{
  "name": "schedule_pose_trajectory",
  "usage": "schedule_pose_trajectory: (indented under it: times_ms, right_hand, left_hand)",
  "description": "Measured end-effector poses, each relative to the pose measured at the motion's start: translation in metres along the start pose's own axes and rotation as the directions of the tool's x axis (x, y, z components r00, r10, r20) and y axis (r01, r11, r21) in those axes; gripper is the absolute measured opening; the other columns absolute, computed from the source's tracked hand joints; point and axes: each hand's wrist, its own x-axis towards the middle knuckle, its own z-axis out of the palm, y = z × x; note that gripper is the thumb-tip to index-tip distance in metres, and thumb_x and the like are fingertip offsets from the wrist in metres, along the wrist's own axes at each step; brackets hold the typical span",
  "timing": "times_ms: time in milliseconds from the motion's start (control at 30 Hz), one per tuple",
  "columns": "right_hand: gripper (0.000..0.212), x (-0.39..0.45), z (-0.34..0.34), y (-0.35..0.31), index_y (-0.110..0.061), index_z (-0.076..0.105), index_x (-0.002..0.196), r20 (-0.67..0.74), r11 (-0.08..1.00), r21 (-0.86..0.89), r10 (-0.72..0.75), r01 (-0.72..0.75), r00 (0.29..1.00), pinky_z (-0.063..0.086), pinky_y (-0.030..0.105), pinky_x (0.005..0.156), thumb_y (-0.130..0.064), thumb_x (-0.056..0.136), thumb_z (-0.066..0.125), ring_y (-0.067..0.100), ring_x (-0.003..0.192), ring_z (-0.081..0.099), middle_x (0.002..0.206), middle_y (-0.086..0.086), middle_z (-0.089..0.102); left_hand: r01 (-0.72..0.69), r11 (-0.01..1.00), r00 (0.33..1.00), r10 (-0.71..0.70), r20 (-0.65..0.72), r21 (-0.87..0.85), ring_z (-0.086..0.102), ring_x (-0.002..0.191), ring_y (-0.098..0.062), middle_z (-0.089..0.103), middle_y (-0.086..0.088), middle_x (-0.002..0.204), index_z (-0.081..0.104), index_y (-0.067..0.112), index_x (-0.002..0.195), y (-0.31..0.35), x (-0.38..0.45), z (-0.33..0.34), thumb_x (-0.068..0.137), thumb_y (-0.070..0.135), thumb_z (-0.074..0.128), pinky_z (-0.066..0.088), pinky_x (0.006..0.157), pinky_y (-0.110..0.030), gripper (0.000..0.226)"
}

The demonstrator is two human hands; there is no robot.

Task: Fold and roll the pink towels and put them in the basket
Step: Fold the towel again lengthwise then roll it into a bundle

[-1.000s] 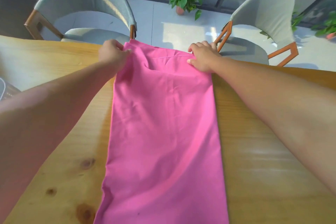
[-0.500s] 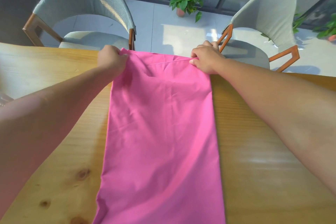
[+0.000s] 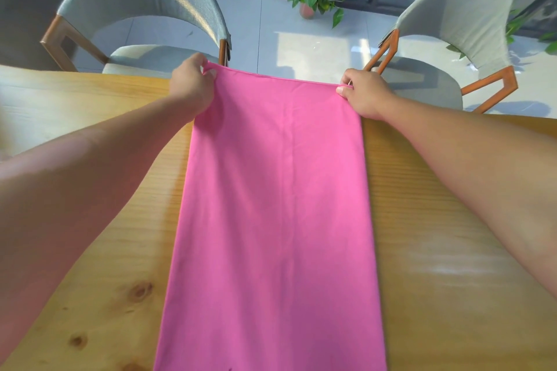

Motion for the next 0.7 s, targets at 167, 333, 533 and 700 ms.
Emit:
schedule_pose_trajectory:
  times_ms: [167, 333, 533, 700]
  right_hand:
    - [0.02, 0.006, 0.007, -0.001, -0.018, 0.059, 0.092, -0.052, 0.998, 0.035, 0.061, -0.059, 0.997, 0.046, 0.036, 0.076, -0.038, 0.095, 0.062, 0.029, 0.091, 0.058, 0.092, 0.003, 0.059]
    - [0.023, 0.0, 0.016, -0.007, -0.022, 0.053, 0.117, -0.195, 0.997, -0.031, 0.064, -0.072, 0.979, 0.049, 0.046, 0.088, -0.035, 0.098, 0.057, 0.029, 0.107, 0.055, 0.125, 0.005, 0.05]
    - [0.049, -0.042, 0.038, -0.037, -0.02, 0.047, 0.144, -0.199, 0.986, -0.071, -0.162, 0.151, 0.966, 0.025, 0.044, 0.118, -0.044, 0.101, 0.044, 0.028, 0.143, 0.032, 0.155, 0.006, 0.039]
    - [0.073, -0.064, 0.058, -0.017, -0.032, 0.004, 0.16, -0.008, 0.975, -0.188, -0.121, 0.118, 0.993, -0.003, 0.042, 0.125, -0.07, 0.099, 0.014, 0.017, 0.154, -0.007, 0.168, 0.0, -0.004]
  left_hand:
    - [-0.089, 0.979, 0.996, 0.092, -0.013, 0.184, 0.05, 0.087, -0.033, 0.063, -0.018, 0.103, 0.061, 0.011, 0.109, 0.002, 0.002, 0.001, 0.099, 0.021, 0.045, 0.037, 0.071, -0.037, 0.021]
    - [-0.211, 0.883, 0.959, 0.269, -0.084, 0.42, 0.051, 0.091, -0.041, 0.049, -0.021, 0.117, 0.047, 0.008, 0.112, 0.008, -0.018, 0.005, 0.096, 0.008, 0.042, 0.038, 0.071, -0.05, 0.016]
    - [-0.468, 0.788, 0.883, 0.433, 0.18, 0.399, 0.024, 0.148, -0.034, 0.032, -0.011, 0.16, 0.041, 0.025, 0.148, 0.007, -0.068, 0.03, 0.098, 0.051, 0.044, 0.017, 0.12, -0.053, 0.057]
    - [-0.43, 0.714, 0.902, 0.36, 0.238, 0.552, 0.001, 0.155, -0.035, 0.005, 0.002, 0.17, 0.009, 0.05, 0.157, -0.029, -0.068, 0.035, 0.092, 0.08, 0.011, 0.006, 0.12, -0.062, 0.072]
